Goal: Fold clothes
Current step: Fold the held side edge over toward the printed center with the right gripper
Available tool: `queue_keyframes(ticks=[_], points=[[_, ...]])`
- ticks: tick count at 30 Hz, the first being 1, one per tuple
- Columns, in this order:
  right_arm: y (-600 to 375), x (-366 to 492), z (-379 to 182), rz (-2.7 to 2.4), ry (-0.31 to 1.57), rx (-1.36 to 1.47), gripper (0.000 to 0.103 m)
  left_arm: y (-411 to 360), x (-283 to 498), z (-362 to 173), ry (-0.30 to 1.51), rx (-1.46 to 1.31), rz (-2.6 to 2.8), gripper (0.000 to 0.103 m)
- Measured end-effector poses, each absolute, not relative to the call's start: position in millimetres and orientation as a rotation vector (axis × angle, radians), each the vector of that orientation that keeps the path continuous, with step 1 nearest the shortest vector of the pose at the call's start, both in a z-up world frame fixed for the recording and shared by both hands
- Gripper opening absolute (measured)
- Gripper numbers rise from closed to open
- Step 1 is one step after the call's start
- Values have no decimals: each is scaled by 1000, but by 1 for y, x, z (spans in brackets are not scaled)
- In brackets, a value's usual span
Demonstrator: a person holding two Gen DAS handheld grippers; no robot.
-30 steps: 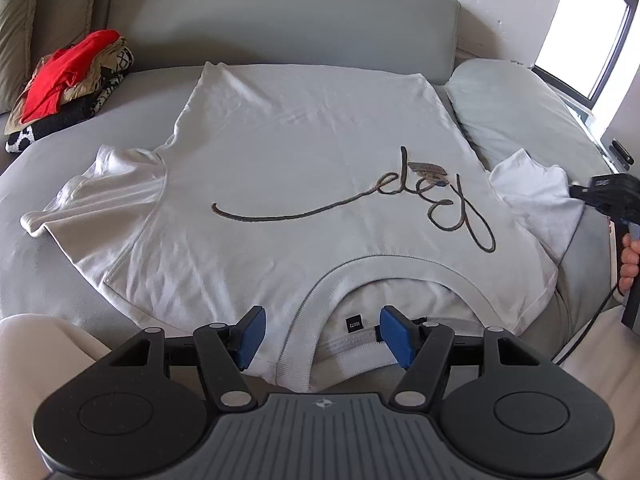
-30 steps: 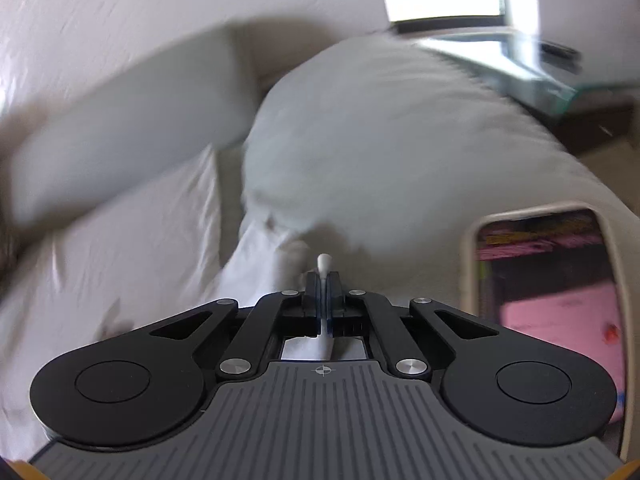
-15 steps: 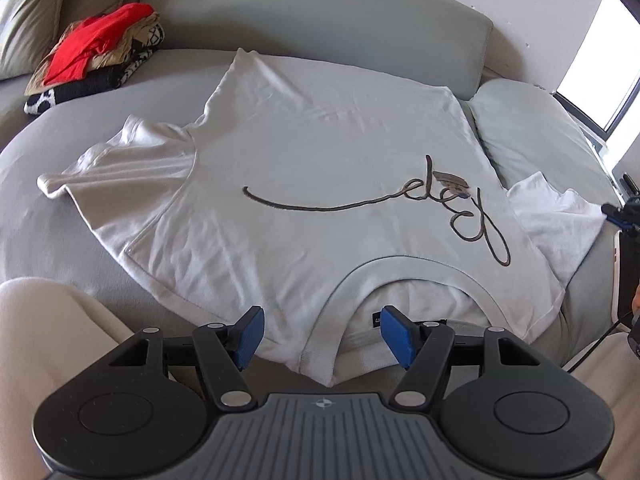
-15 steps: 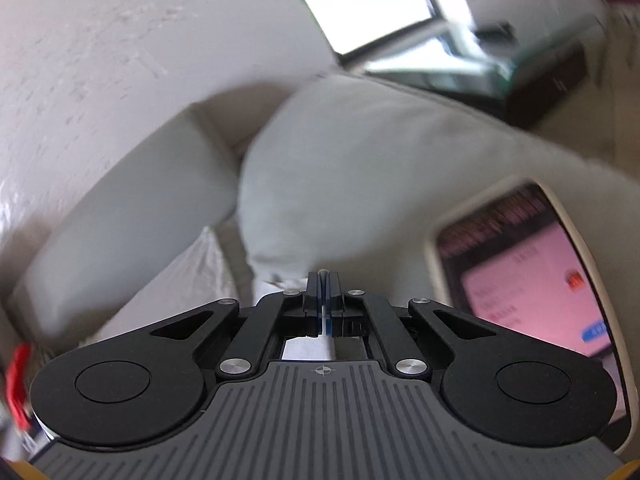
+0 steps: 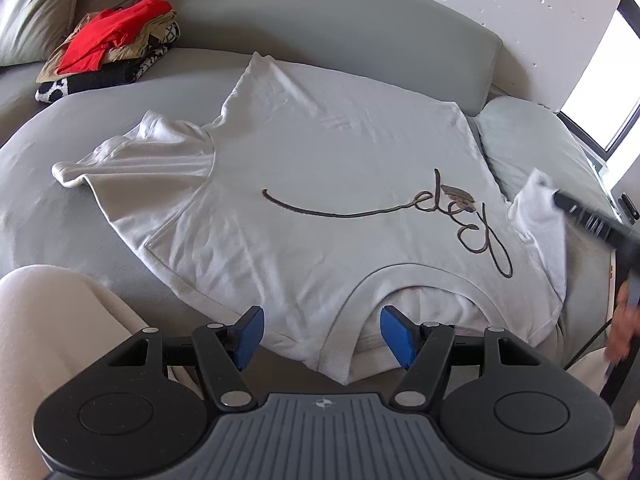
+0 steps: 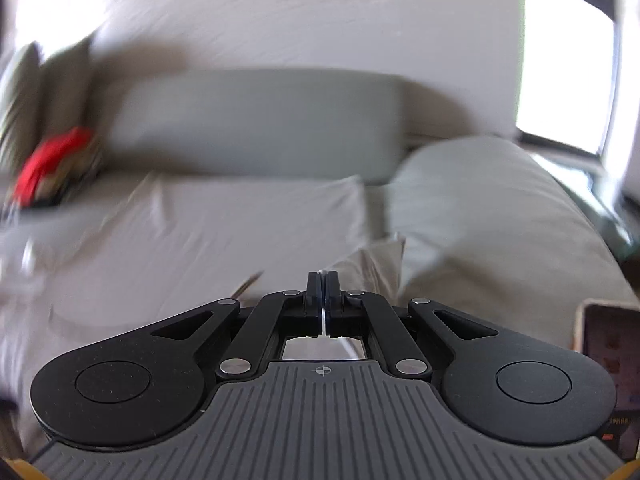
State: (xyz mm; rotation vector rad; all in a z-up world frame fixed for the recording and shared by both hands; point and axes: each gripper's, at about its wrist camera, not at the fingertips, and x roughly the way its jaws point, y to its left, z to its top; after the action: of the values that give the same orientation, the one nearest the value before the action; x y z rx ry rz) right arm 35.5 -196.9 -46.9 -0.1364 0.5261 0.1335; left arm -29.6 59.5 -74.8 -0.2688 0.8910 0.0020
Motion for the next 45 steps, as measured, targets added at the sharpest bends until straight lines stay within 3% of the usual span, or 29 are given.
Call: queue_keyframes(ticks=[5,9,10,13,18,22,25,29,37,45], points=[[-171,29,-75,275,685,-252,2,62,-30,-79,902,-276,7,64],[-190,24,-68,302,732,-136,20,60,-30,-79,904,-266,2,64],[-201,24,-64,267,725,-80,20,59,-30,-80,905,-265,3,64],[-242,37,-54,80,715,103,20,56,-29,-81,912,-261,0,64],[-290,67,-66,-30,866,296,17,48,-29,-81,919,-237,-21,64],[-285,84,-88,18,1011,240,22,42,-28,-82,924,-221,-30,64],[-284,76,-94,-9,1074,154,14,42,-28,-82,926,-218,-37,64],[-288,58,-91,-38,1159,84,12,43,-27,-85,928,-223,-31,65],[-277,89,-52,-20,879,276,19,38,-24,-86,936,-201,-55,65],[-249,169,-104,2,1006,330,14,45,-23,-93,959,-194,-18,65]])
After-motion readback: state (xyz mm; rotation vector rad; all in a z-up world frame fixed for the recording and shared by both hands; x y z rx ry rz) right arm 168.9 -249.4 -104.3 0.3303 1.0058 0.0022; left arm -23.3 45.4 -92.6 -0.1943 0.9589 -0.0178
